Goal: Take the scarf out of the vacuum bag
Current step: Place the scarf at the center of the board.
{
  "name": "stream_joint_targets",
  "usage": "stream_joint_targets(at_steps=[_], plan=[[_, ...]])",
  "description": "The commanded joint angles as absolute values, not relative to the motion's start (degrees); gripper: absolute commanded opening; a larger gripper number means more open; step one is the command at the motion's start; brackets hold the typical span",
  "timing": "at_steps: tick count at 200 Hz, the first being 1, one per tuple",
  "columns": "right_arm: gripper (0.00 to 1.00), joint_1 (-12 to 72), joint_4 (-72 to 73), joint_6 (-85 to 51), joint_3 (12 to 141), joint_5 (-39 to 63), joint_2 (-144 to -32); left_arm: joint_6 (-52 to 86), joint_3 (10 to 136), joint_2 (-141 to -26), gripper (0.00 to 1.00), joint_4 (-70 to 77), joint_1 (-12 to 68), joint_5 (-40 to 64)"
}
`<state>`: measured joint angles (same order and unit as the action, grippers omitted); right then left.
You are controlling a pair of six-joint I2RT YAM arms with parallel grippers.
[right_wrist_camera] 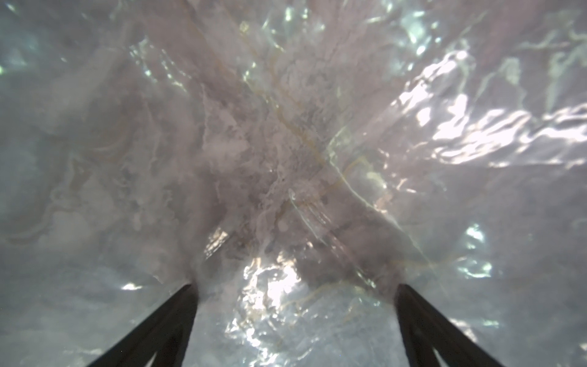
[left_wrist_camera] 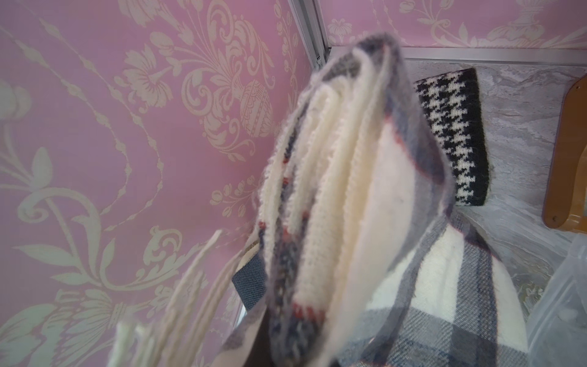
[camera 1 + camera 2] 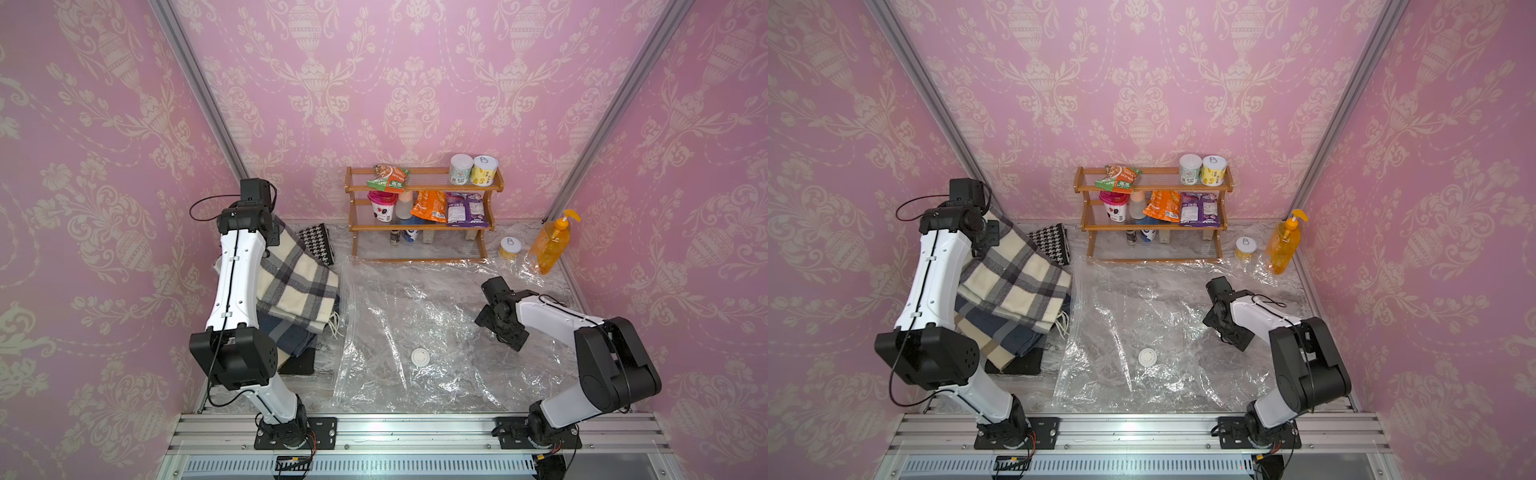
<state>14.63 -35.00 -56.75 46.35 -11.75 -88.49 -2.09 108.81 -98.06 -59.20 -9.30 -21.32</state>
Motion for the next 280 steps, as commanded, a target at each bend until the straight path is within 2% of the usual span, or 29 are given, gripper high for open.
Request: stream_joint_targets(at_steps=[1,53,62,74,90,99,117,125,133,147,158,188,222,253,280], plan=[[1.00,14.6,-36.3,-55.2,44.6,-9.5,-89.4,-2.8,111.9,-101.4,0.00,-55.7,-10.4,-23.0],[1.00,14.6,-35.3,-54.7,44.5,-8.7,-89.6,-2.1,118.8,-109.2,0.00,-57.9,-10.9,-28.5],[1.00,14.6,-35.2,-54.7,44.5,-8.6,-89.6,-1.6,120.2,-110.2,0.05,-58.7,-10.9,-28.2],[1.00,14.6,-35.3,-54.7,44.4,-8.6,-89.5,-1.0,121.8,-111.1,0.17,-59.6,-10.9,-28.0],[1.00,14.6,-35.2,-54.6,44.4,-8.5,-89.5,-0.8,122.9,-111.6,0.18,-60.0,-10.9,-27.2],[1.00,14.6,-35.2,-54.5,44.4,-8.5,-89.4,-0.9,123.4,-111.7,0.23,-60.3,-10.9,-27.1],[1.00,14.6,-35.2,-54.6,44.3,-8.5,-89.4,-0.9,124.7,-112.2,0.36,-60.9,-11.0,-26.6],[1.00,14.6,-35.1,-54.5,44.3,-8.5,-89.4,-0.9,125.0,-112.2,0.47,-61.0,-11.0,-26.2],[1.00,14.6,-35.1,-54.4,44.2,-8.5,-89.3,-0.9,125.0,-112.2,0.59,-61.1,-11.0,-25.8],[1.00,14.6,-35.0,-54.5,44.2,-8.4,-89.4,-0.6,124.8,-111.9,0.87,-61.0,-11.0,-24.8],[1.00,14.6,-35.0,-54.4,44.1,-8.4,-89.3,-0.4,124.7,-111.6,0.99,-60.9,-11.0,-24.4],[1.00,14.6,-34.6,-53.7,44.1,-8.2,-89.3,0.6,124.7,-110.9,0.99,-61.4,-11.1,-20.0],[1.00,14.6,-34.5,-52.9,43.9,-7.9,-88.2,5.8,120.1,-105.3,0.99,-58.2,-12.0,-4.5],[1.00,14.7,-32.2,-48.8,44.2,-7.0,-84.6,13.2,108.4,-96.5,0.99,-48.9,-11.9,13.7],[1.00,18.5,-31.5,-43.2,46.3,-9.0,-78.8,23.1,91.3,-88.4,0.99,-35.6,-11.9,30.3]])
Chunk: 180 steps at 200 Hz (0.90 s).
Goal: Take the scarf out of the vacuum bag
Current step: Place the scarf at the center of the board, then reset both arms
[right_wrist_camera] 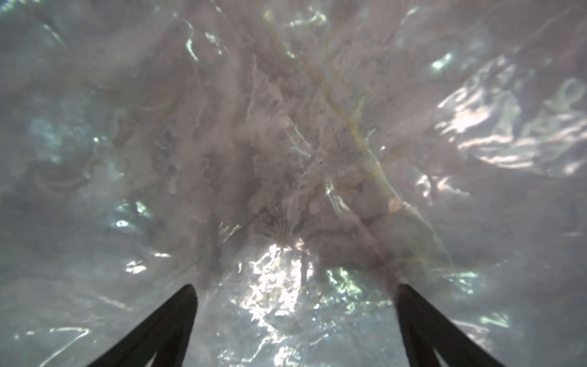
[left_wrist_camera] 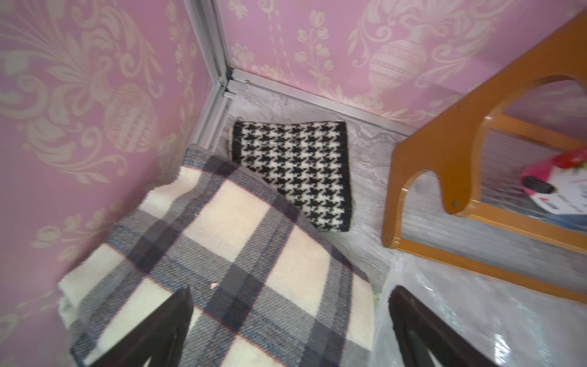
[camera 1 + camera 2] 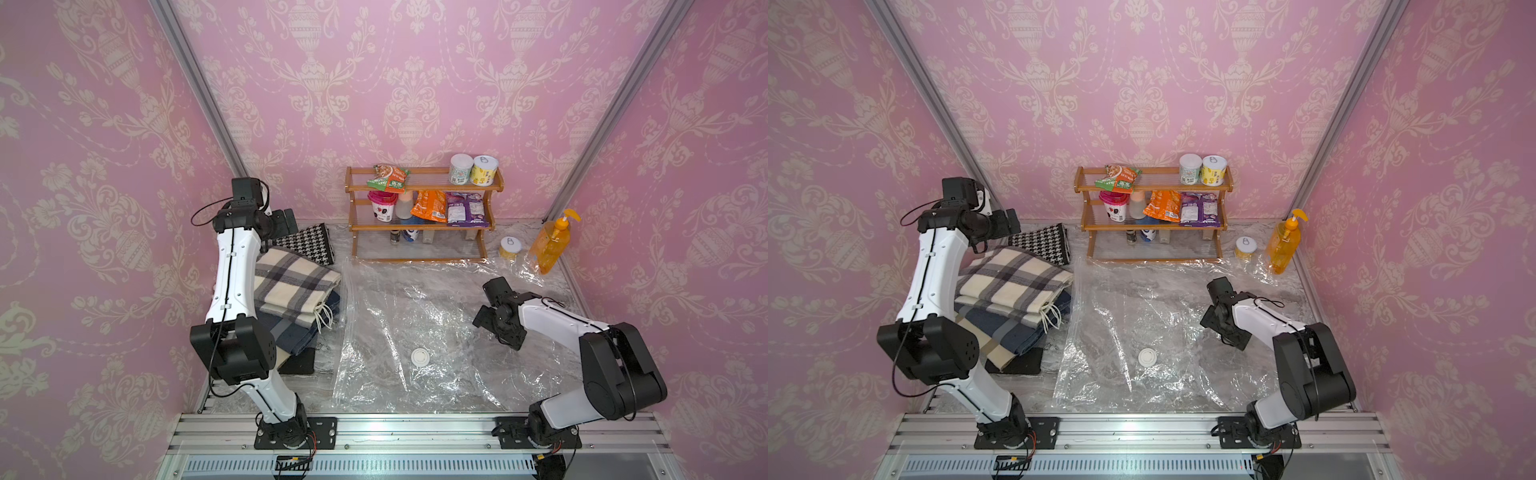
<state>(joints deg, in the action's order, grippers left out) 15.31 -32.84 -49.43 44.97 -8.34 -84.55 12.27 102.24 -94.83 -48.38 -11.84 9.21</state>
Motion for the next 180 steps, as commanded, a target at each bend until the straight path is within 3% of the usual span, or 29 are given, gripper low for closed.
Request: stream_joint_targets(at_steps=[1,18,53,97,113,133,159,180], plan=[[1.00,18.8,-31.5,-42.9,46.4,-9.2,-78.4,23.5,90.7,-88.1,0.99,-35.1,-11.9,30.8],[1.00,24.4,-30.4,-37.2,48.4,-11.9,-74.3,27.9,82.3,-84.9,0.99,-29.2,-11.0,37.3],[1.00,31.9,-25.4,-26.4,51.3,-5.7,-71.0,28.8,73.5,-80.0,0.99,-29.5,-7.7,34.6],[1.00,32.4,-15.6,-17.6,48.4,-9.8,-63.8,29.0,52.2,-63.2,0.99,-8.7,-4.6,11.0],[1.00,32.7,-7.6,-12.6,44.3,-12.4,-57.4,19.8,53.7,-63.3,0.99,-13.4,-4.4,7.9],[1.00,32.9,7.4,-3.0,35.3,-16.2,-48.1,11.2,55.1,-63.8,0.99,-18.3,-4.4,-4.1],[1.00,32.7,26.1,8.5,21.8,-23.6,-38.6,8.8,39.9,-58.0,0.99,0.8,-4.6,-6.9],[1.00,31.2,23.7,12.8,19.9,-28.1,-35.8,10.9,29.7,-56.7,0.99,16.5,-4.5,-6.1]])
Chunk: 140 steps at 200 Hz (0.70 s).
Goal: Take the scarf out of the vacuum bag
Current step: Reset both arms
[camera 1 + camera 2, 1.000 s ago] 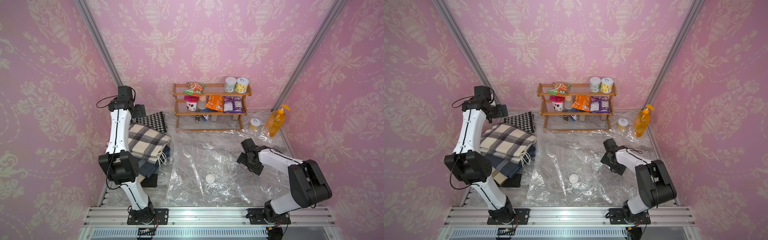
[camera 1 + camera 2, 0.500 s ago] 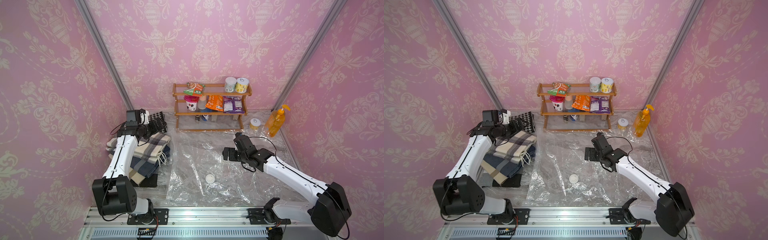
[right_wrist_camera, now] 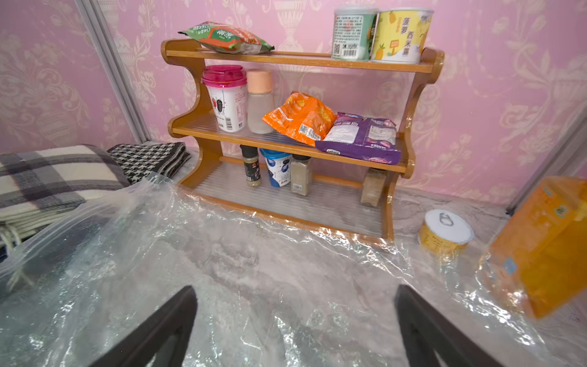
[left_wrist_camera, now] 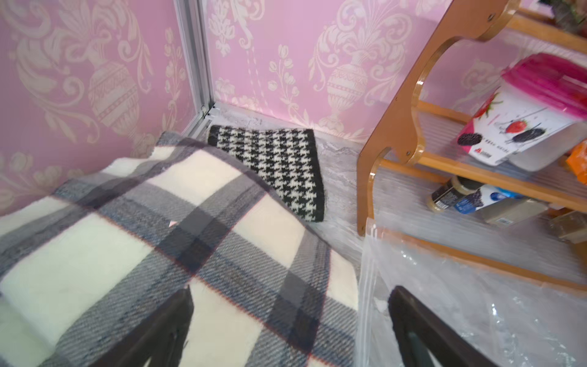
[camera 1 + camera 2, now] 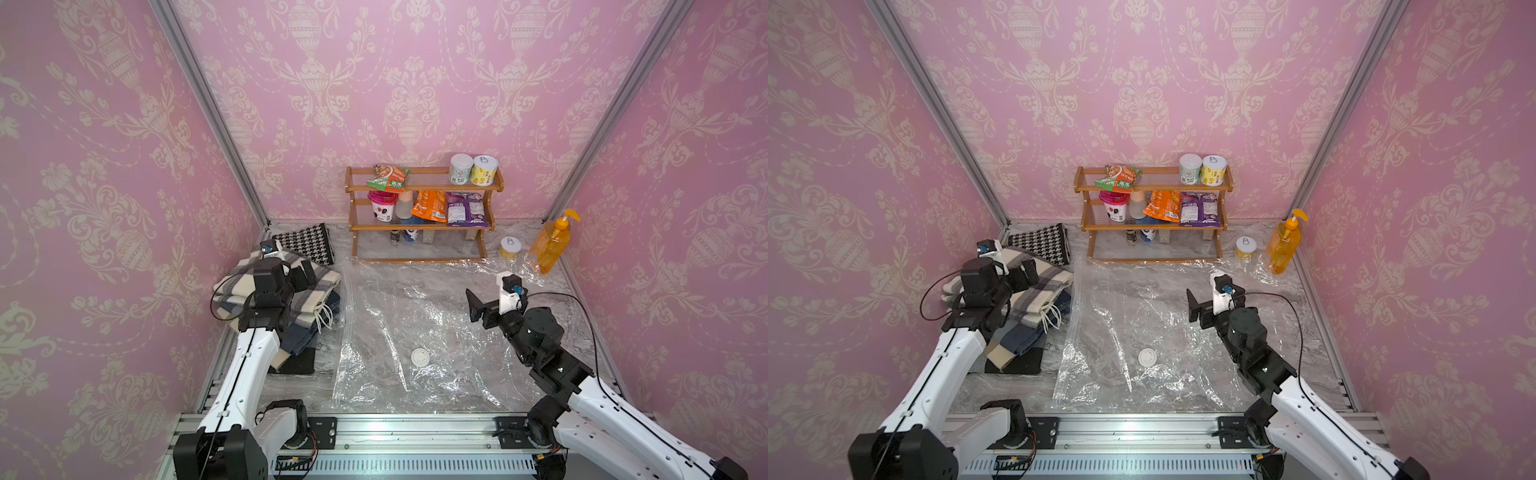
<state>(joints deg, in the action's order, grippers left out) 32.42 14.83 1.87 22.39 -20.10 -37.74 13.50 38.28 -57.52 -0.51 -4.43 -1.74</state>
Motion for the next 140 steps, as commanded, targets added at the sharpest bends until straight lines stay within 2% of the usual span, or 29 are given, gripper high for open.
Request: stream_joint_targets(at_steps=[1,34,77,101,124,140], plan=[[1.00,31.0,23.4,12.9,19.9,-28.1,-35.8,10.9,29.6,-56.9,0.99,16.7,-4.5,-6.0],[1.00,23.7,23.3,9.7,16.2,-28.2,-37.3,5.9,28.9,-67.8,0.99,18.4,-4.0,0.2],[1.00,13.6,29.3,3.6,10.2,-21.7,-42.5,4.8,24.0,-79.2,0.99,35.1,-2.6,-5.5],[1.00,10.3,43.7,2.1,5.3,-17.7,-49.3,4.0,19.9,-83.8,0.99,47.3,-2.6,-6.4],[1.00,9.0,55.6,1.7,5.9,-14.0,-62.1,4.4,15.4,-91.3,0.99,63.2,-2.6,-8.3],[1.00,8.0,72.4,1.8,4.8,-9.5,-75.1,4.2,16.8,-89.2,0.99,56.4,-2.1,-8.9]])
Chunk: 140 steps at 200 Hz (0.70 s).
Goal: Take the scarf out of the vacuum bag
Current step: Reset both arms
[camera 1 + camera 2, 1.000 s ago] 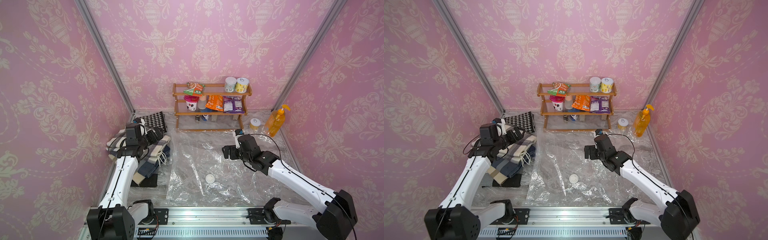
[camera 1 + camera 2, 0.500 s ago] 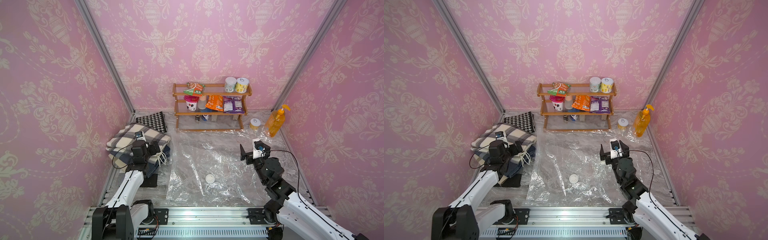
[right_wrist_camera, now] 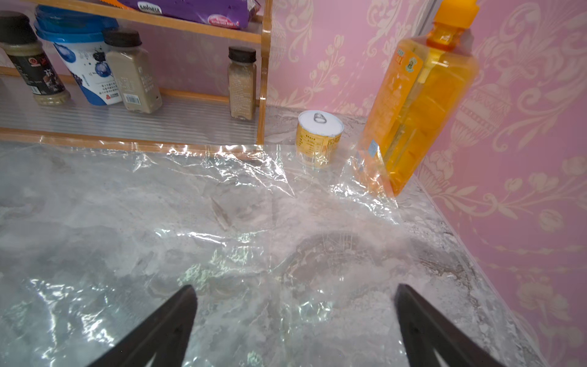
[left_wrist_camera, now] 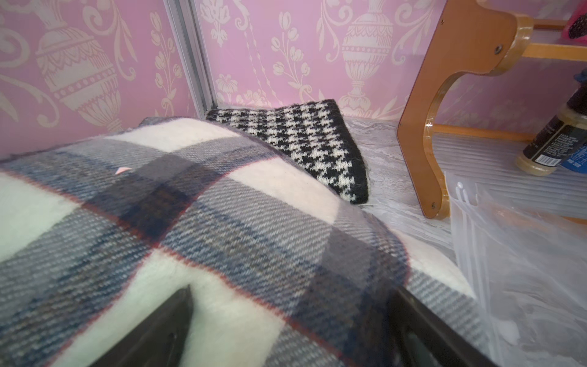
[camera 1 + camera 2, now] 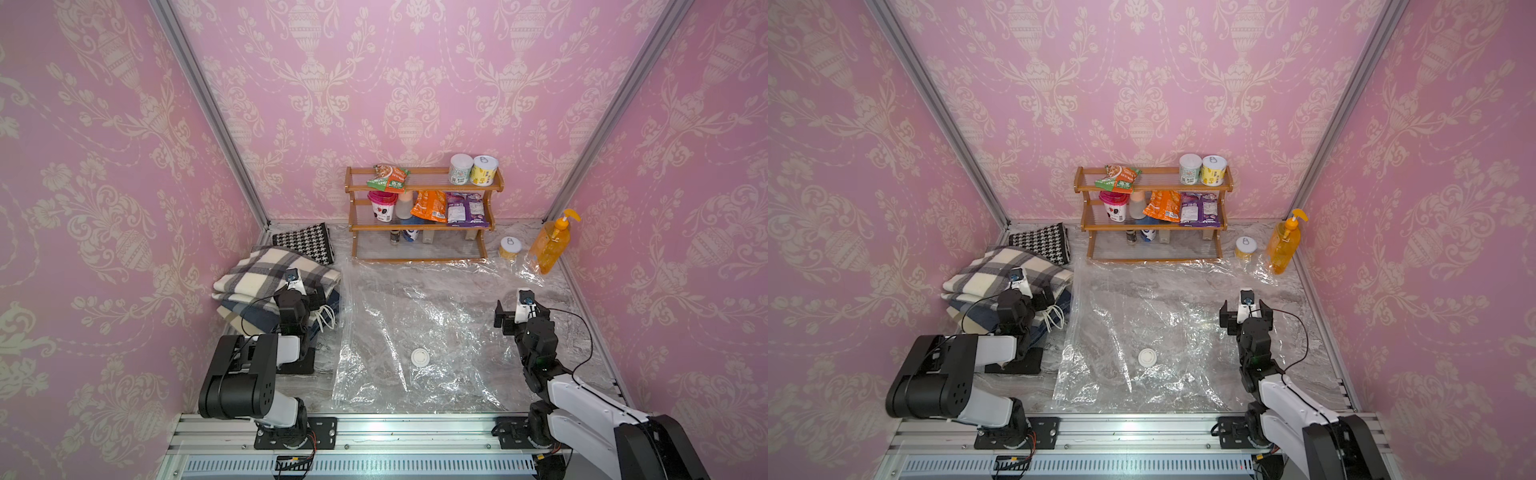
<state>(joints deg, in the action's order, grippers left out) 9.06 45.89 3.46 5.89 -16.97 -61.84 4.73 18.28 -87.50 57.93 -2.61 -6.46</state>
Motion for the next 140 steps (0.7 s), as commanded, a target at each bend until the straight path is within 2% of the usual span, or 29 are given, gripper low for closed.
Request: stream_joint_targets(at_steps=[1,9,27,46,67,116,128,140], plan=[[1.00,8.0,73.5,2.3,4.8,-9.3,-76.0,4.3,17.0,-89.2,0.99,56.1,-2.0,-9.1],[1.00,8.1,81.0,3.7,4.3,-8.6,-83.3,4.1,17.5,-90.5,0.99,57.7,-2.0,-9.3],[1.00,8.1,80.1,4.5,9.7,-8.1,-92.0,4.0,21.8,-90.3,0.99,48.6,-1.9,-9.0],[1.00,7.1,69.8,0.9,13.7,-14.8,-89.7,3.4,22.2,-90.6,0.99,48.4,-1.7,-8.6],[1.00,6.2,63.8,0.3,16.6,-13.1,-89.2,3.4,22.2,-90.7,0.99,48.8,-1.7,-8.7],[1.00,6.1,65.3,0.5,15.8,-12.3,-89.3,3.3,21.9,-90.5,0.99,49.1,-1.6,-8.5],[1.00,5.9,59.9,-1.3,18.7,-16.1,-89.3,3.3,21.9,-90.5,0.99,49.1,-1.7,-8.5],[1.00,3.1,56.8,-3.6,19.6,-12.5,-88.6,3.3,21.9,-90.5,0.99,49.1,-1.7,-8.5]])
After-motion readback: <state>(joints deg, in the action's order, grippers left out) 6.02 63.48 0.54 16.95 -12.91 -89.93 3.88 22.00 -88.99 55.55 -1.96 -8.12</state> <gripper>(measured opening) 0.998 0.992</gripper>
